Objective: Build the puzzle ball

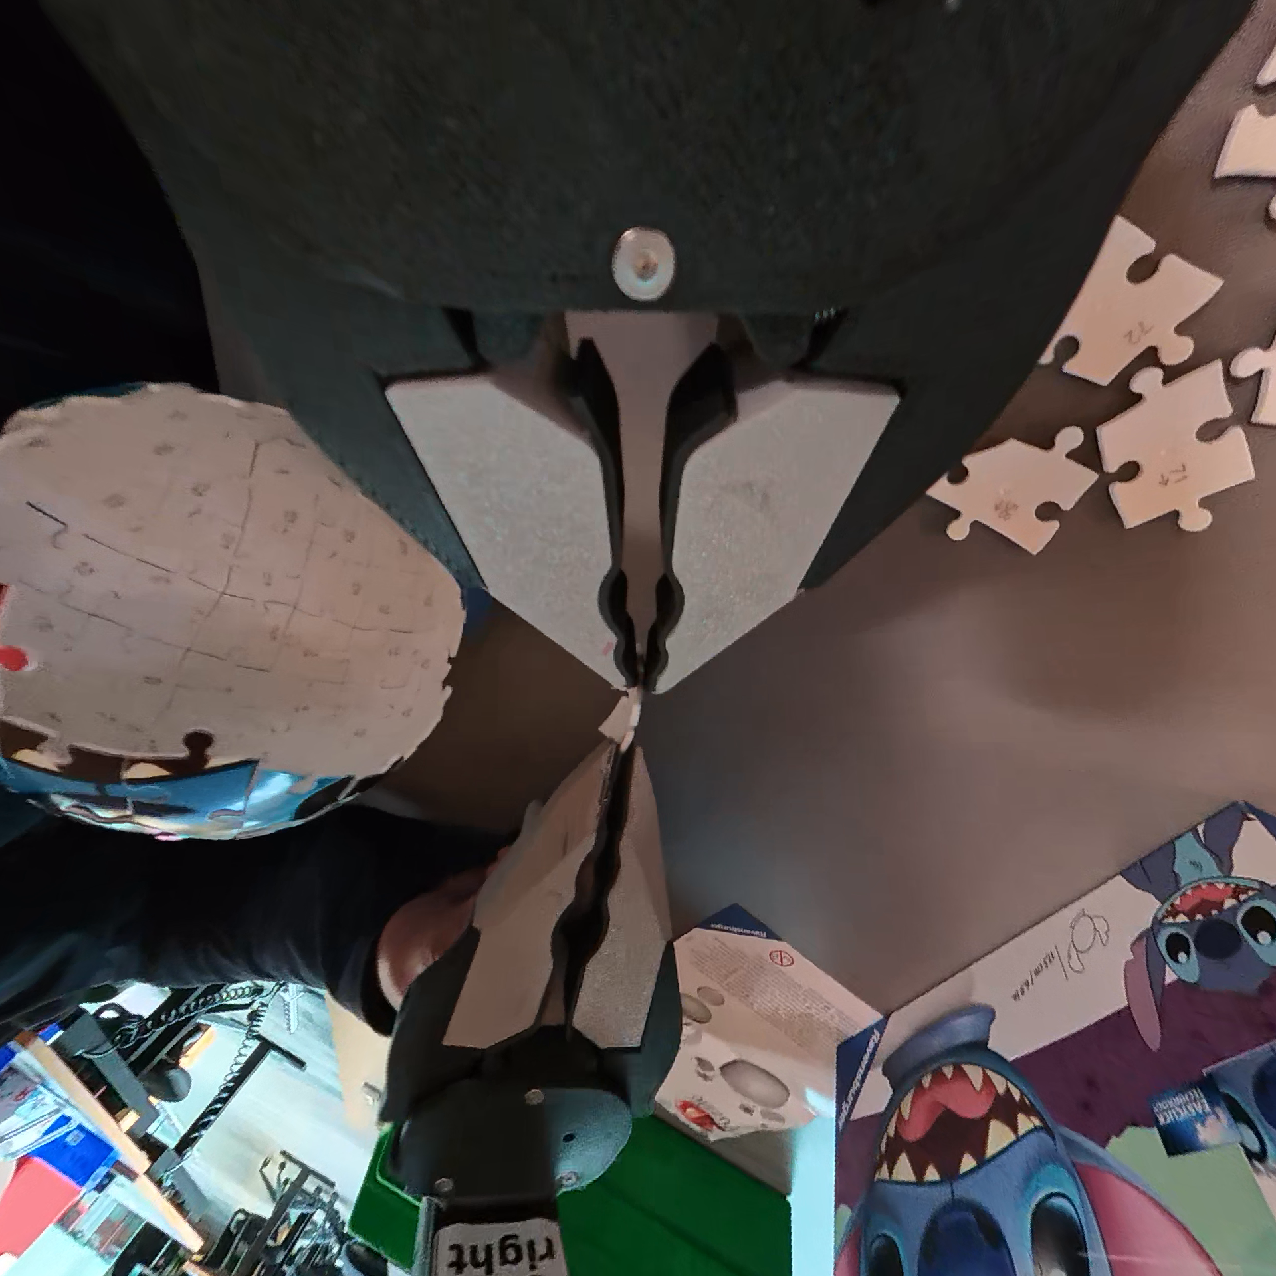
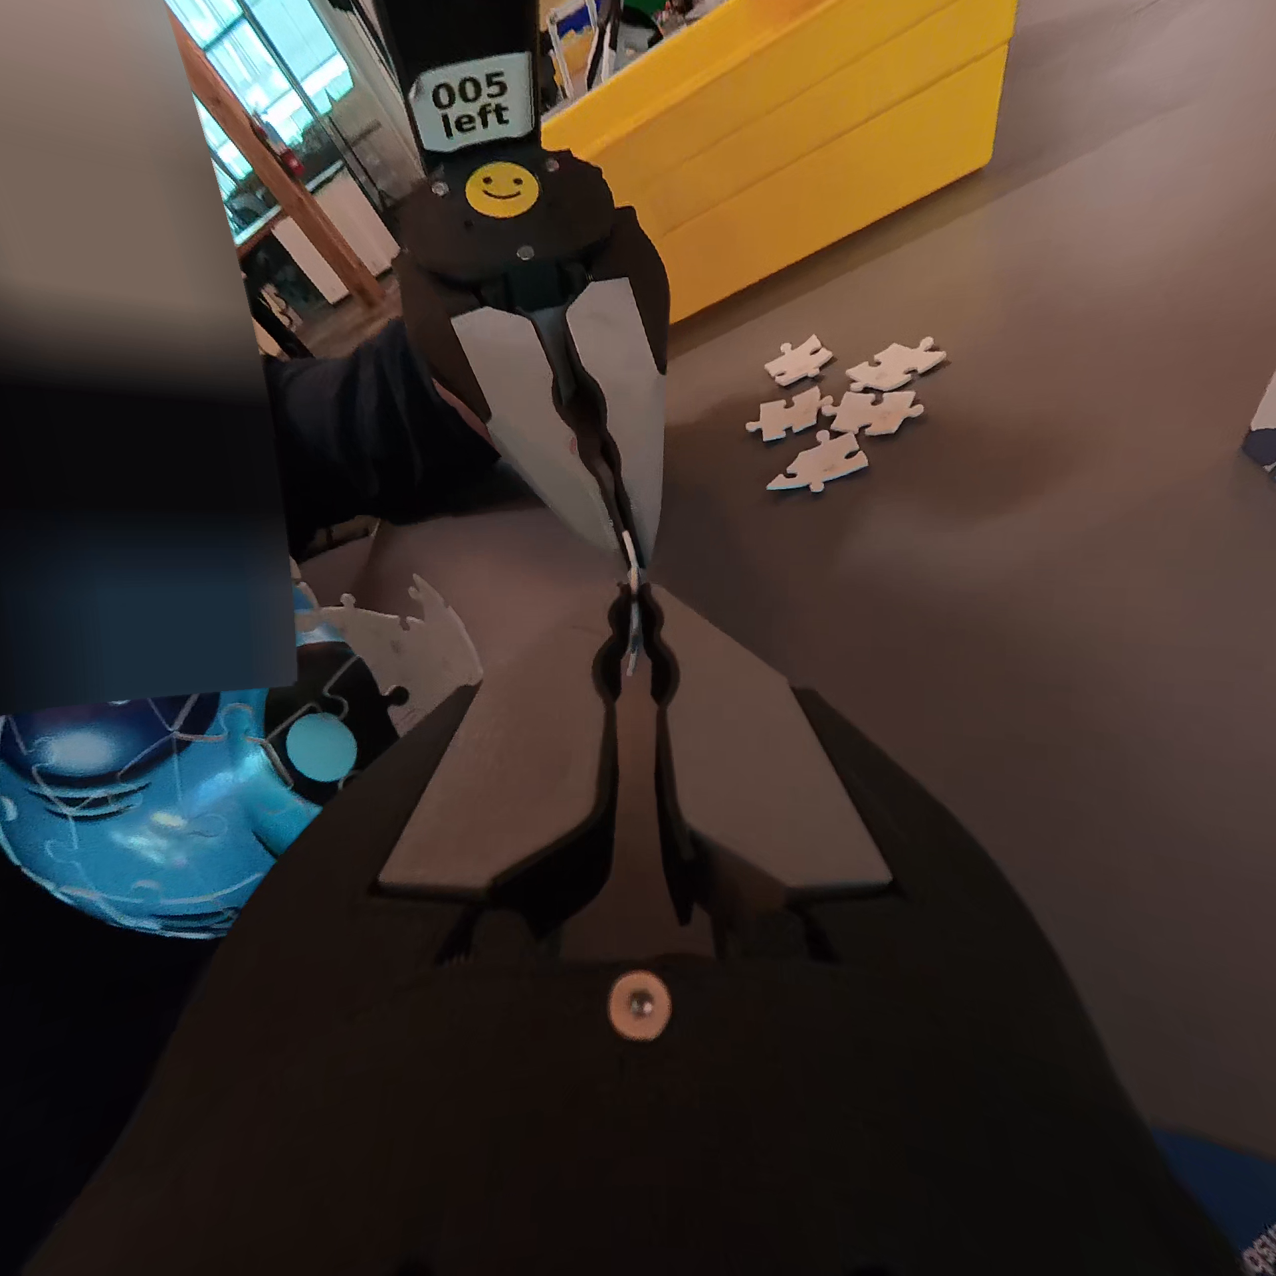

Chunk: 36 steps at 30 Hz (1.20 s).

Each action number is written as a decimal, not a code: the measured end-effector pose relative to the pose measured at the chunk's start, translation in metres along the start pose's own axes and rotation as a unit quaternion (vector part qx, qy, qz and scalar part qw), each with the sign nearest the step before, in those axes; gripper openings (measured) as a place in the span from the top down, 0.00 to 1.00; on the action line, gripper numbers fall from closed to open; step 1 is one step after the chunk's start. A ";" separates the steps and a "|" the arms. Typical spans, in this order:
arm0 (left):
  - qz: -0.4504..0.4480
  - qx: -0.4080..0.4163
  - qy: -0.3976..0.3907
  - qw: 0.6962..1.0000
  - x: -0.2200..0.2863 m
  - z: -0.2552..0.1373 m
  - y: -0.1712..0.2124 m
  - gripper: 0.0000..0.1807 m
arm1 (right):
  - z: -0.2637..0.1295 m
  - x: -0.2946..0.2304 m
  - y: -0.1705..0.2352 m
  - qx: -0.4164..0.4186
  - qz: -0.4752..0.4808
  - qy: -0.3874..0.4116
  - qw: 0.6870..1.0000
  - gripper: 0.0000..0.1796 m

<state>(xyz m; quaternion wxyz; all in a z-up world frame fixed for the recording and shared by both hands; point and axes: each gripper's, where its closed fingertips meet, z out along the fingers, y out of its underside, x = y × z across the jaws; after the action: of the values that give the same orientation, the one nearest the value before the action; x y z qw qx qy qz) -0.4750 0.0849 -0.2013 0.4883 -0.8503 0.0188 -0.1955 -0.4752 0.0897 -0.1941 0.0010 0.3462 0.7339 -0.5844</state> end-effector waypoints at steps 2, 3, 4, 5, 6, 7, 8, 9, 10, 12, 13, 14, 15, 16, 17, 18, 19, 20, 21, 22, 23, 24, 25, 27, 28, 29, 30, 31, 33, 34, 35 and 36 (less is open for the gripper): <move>-0.005 -0.001 0.002 1.000 0.001 0.000 0.000 1.00 | 0.000 -0.001 0.004 -0.014 -0.006 -0.001 1.000 1.00; -0.008 0.002 0.005 1.000 0.002 0.000 -0.001 1.00 | 0.000 -0.002 0.006 -0.020 -0.004 -0.005 1.000 1.00; -0.010 0.006 0.008 1.000 0.003 0.000 -0.002 1.00 | 0.000 -0.002 0.007 -0.024 0.000 -0.009 1.000 1.00; -0.014 0.008 0.012 1.000 0.004 -0.001 -0.003 1.00 | 0.000 -0.003 0.008 -0.027 0.003 -0.014 1.000 1.00; -0.018 0.011 0.016 1.000 0.005 -0.001 -0.004 1.00 | 0.000 -0.005 0.009 -0.030 0.004 -0.019 0.999 1.00; -0.022 0.012 0.021 0.999 0.006 -0.001 -0.005 1.00 | 0.000 -0.006 0.010 -0.034 0.004 -0.023 0.999 1.00; -0.026 0.010 0.023 0.999 0.006 -0.001 -0.004 1.00 | 0.001 -0.006 0.011 -0.037 0.004 -0.023 0.999 1.00; -0.026 0.006 0.026 0.999 0.007 -0.001 -0.002 1.00 | 0.001 -0.006 0.012 -0.040 0.005 -0.025 0.999 1.00; -0.026 0.002 0.028 0.999 0.007 -0.001 -0.001 1.00 | 0.002 -0.007 0.013 -0.044 0.006 -0.027 0.999 1.00; -0.029 -0.004 0.028 0.999 0.007 0.000 0.001 1.00 | 0.003 -0.007 0.016 -0.050 0.006 -0.028 0.998 1.00; -0.032 -0.006 0.030 0.999 0.008 0.001 0.002 1.00 | 0.003 -0.007 0.016 -0.052 0.007 -0.028 0.998 1.00; -0.033 -0.007 0.034 0.999 0.008 0.001 0.002 1.00 | 0.003 -0.008 0.017 -0.054 0.008 -0.031 0.998 1.00; -0.033 -0.006 0.038 0.999 0.009 0.001 0.002 1.00 | 0.003 -0.009 0.018 -0.055 0.009 -0.034 0.998 1.00; -0.034 -0.008 0.041 0.999 0.010 0.001 0.003 1.00 | 0.002 -0.010 0.018 -0.056 0.008 -0.036 0.998 1.00; -0.036 -0.010 0.045 0.998 0.011 0.001 0.004 1.00 | 0.002 -0.011 0.018 -0.057 0.008 -0.038 0.998 1.00; -0.037 -0.010 0.048 0.998 0.012 0.001 0.004 1.00 | 0.002 -0.012 0.018 -0.059 0.009 -0.041 0.997 1.00; -0.040 -0.011 0.052 0.998 0.012 0.001 0.004 1.00 | 0.002 -0.012 0.018 -0.060 0.010 -0.043 0.997 1.00; -0.042 -0.013 0.055 0.998 0.013 0.002 0.005 1.00 | 0.002 -0.013 0.019 -0.062 0.011 -0.045 0.997 1.00; -0.043 -0.012 0.057 0.997 0.013 0.002 0.005 1.00 | 0.002 -0.014 0.019 -0.063 0.011 -0.046 0.997 1.00; -0.044 -0.013 0.061 0.997 0.014 0.002 0.005 1.00 | 0.002 -0.014 0.019 -0.064 0.012 -0.047 0.997 1.00; -0.047 -0.014 0.066 0.997 0.016 0.002 0.006 1.00 | 0.001 -0.015 0.020 -0.065 0.012 -0.050 0.997 1.00; -0.051 -0.014 0.069 0.996 0.016 0.001 0.006 1.00 | 0.001 -0.016 0.020 -0.066 0.012 -0.053 0.996 1.00; -0.054 -0.014 0.072 0.996 0.017 0.001 0.006 1.00 | 0.001 -0.017 0.020 -0.067 0.012 -0.055 0.996 1.00; -0.063 -0.018 0.078 0.995 0.019 0.001 0.007 1.00 | 0.001 -0.019 0.020 -0.069 0.014 -0.059 0.996 1.00; -0.062 -0.020 0.080 0.995 0.020 0.001 0.007 1.00 | 0.001 -0.020 0.021 -0.072 0.015 -0.062 0.995 1.00; -0.059 -0.024 0.080 0.995 0.020 0.002 0.009 1.00 | 0.002 -0.020 0.022 -0.075 0.017 -0.064 0.995 1.00; -0.058 -0.027 0.082 0.995 0.021 0.002 0.010 1.00 | 0.002 -0.021 0.023 -0.079 0.018 -0.067 0.994 1.00; -0.057 -0.030 0.086 0.994 0.023 0.003 0.010 1.00 | 0.002 -0.023 0.024 -0.083 0.020 -0.071 0.994 1.00; -0.060 -0.039 0.096 0.993 0.027 0.004 0.013 1.00 | 0.003 -0.026 0.028 -0.093 0.020 -0.081 0.992 1.00; -0.060 -0.045 0.099 0.992 0.029 0.004 0.015 1.00 | 0.003 -0.028 0.030 -0.101 0.019 -0.084 0.991 1.00; -0.059 -0.049 0.100 0.992 0.030 0.005 0.017 1.00 | 0.003 -0.029 0.032 -0.109 0.016 -0.084 0.990 1.00; -0.057 -0.052 0.099 0.992 0.030 0.006 0.018 1.00 | 0.003 -0.029 0.034 -0.115 0.011 -0.081 0.990 1.00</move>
<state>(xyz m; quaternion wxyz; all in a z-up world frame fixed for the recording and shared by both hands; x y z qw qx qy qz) -0.4425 0.0738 -0.2096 0.4271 -0.8508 0.0286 -0.3048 -0.4372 0.0747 -0.2124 0.1067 0.3038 0.7897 -0.5222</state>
